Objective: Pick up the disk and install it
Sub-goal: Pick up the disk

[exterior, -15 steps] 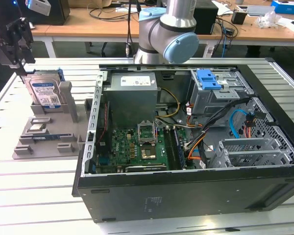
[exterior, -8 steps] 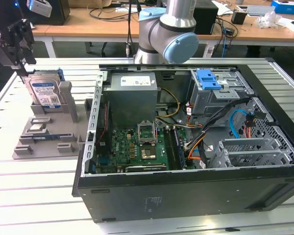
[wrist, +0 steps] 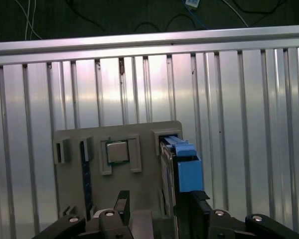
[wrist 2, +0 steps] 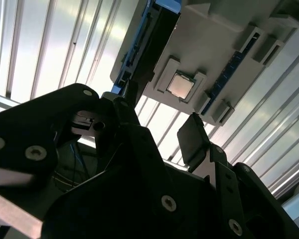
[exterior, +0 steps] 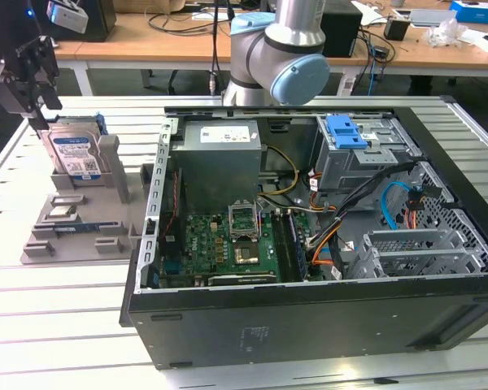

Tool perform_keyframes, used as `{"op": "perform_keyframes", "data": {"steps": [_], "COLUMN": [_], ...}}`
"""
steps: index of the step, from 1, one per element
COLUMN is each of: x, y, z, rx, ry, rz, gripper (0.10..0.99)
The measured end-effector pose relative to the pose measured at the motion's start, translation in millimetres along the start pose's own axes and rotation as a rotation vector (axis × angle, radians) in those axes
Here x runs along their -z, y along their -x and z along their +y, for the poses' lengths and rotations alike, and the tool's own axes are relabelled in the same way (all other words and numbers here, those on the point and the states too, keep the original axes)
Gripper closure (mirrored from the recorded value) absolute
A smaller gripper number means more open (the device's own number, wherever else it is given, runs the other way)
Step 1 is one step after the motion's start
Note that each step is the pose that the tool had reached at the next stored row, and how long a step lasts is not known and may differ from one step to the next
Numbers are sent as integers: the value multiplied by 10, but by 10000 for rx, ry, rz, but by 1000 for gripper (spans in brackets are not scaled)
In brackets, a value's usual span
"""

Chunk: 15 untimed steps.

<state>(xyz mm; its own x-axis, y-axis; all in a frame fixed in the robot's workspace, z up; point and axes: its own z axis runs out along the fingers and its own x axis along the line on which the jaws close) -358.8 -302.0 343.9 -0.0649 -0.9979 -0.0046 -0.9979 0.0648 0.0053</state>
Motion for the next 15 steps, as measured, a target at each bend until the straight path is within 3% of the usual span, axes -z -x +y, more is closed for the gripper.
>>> {"op": "perform_keyframes", "data": {"steps": [9,15], "x": [-71,-85], "y": [11,113], "z": [-1,16], "rx": [-2,147], "ry": [1,1], "rz": [0,1], "gripper": [486,486]}}
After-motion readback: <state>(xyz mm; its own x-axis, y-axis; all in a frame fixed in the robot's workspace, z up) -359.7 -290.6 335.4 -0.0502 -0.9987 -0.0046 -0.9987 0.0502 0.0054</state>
